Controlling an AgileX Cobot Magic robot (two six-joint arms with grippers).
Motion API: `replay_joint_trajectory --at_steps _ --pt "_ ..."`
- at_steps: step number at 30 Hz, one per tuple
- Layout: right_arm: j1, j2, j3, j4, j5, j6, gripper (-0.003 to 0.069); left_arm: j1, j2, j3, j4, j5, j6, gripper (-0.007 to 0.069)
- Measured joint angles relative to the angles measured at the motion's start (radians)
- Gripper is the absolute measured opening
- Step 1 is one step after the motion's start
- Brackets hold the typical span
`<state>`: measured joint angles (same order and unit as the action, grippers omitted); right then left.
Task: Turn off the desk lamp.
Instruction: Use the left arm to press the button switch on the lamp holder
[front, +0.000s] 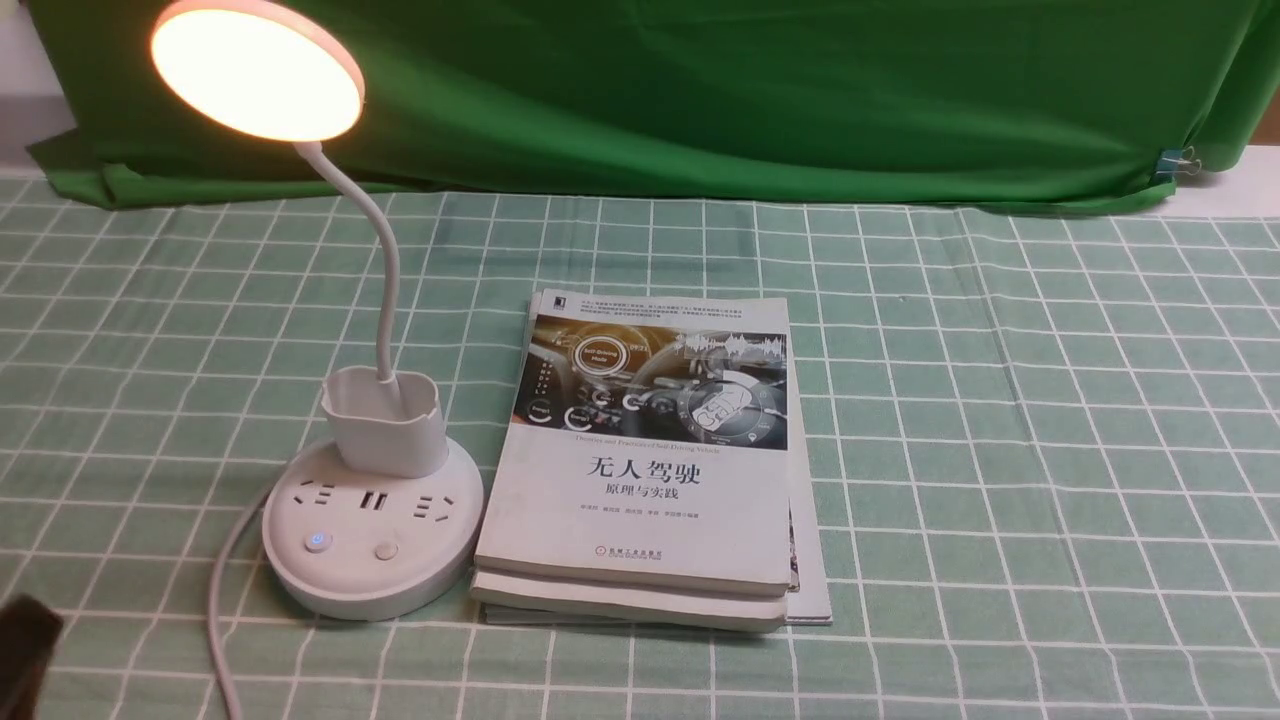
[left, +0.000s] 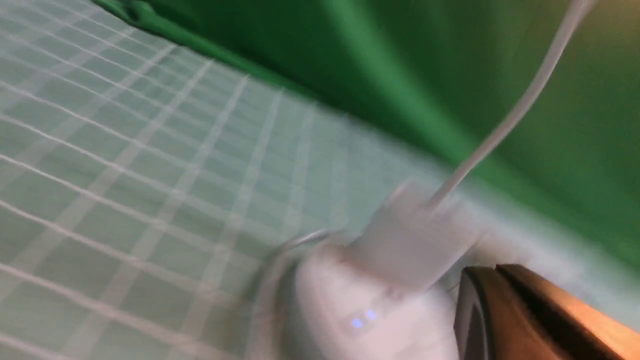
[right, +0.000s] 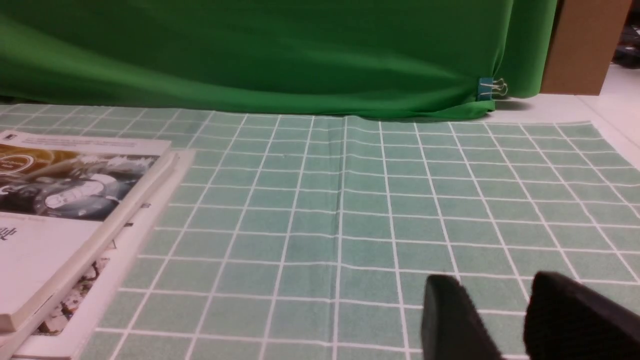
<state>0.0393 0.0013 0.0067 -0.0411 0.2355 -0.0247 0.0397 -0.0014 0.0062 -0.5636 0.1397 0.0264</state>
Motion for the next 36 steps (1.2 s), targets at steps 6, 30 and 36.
replay_joint_trajectory --at_steps 6,30,36 --pt "0.000 0.000 0.000 0.000 0.000 0.000 0.0242 0.000 0.000 0.000 -0.166 -0.140 -0.011 0.0001" --pt "0.000 0.000 0.000 0.000 0.000 0.000 0.0242 -0.127 1.125 -0.736 0.306 0.742 0.120 0.0001" --pt "0.000 0.000 0.000 0.000 0.000 0.000 0.0242 -0.322 1.329 -0.847 0.394 0.742 0.078 0.0001"
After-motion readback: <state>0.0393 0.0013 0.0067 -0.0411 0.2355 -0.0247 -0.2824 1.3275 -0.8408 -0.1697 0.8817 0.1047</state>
